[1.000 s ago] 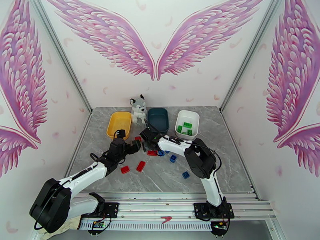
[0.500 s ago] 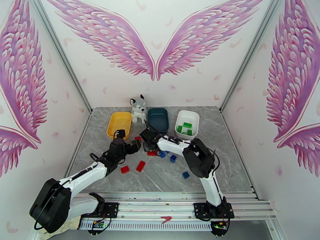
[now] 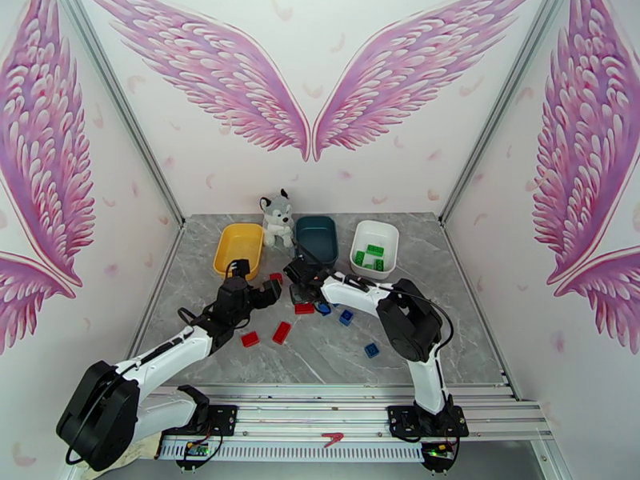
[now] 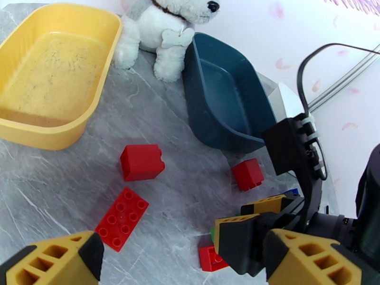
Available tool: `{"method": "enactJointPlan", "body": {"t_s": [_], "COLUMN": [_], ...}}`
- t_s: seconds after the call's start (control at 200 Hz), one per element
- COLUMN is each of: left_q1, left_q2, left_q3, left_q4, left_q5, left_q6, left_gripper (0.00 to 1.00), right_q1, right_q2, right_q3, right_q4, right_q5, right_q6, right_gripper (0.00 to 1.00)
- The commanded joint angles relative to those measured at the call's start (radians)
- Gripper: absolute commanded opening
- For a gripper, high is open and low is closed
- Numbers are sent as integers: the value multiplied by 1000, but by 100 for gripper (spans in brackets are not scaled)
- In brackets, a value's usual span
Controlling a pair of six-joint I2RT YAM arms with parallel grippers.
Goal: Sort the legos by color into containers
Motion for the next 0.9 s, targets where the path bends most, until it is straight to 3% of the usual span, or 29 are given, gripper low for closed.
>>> {"method": "enactJointPlan", "body": {"t_s": [0.0, 0.415, 0.75, 0.79, 0.895], "left_q1": [-20, -217, -333, -336, -336], "left_q2": [-28, 52, 152, 155, 149], "left_q3": [-10, 86, 162, 165, 166], "left_q4": [9, -26, -52, -55, -63], "left_q5": [14, -16, -47, -50, -60], "left_q6": [21, 112, 179, 183, 190], "left_gripper": [94, 93, 92, 92, 92], "right_q1": [-35, -321, -511, -518, -531], "right_q2": [-89, -338, -308, -276, -223], "right_q3": [-38, -206, -148, -104, -20], "right_q4": [11, 74, 77, 52, -6], "right_q5": [25, 36, 29, 40, 56], "right_q6": [-14, -20, -6, -12, -26], "right_gripper": [36, 36, 37, 39, 59]}}
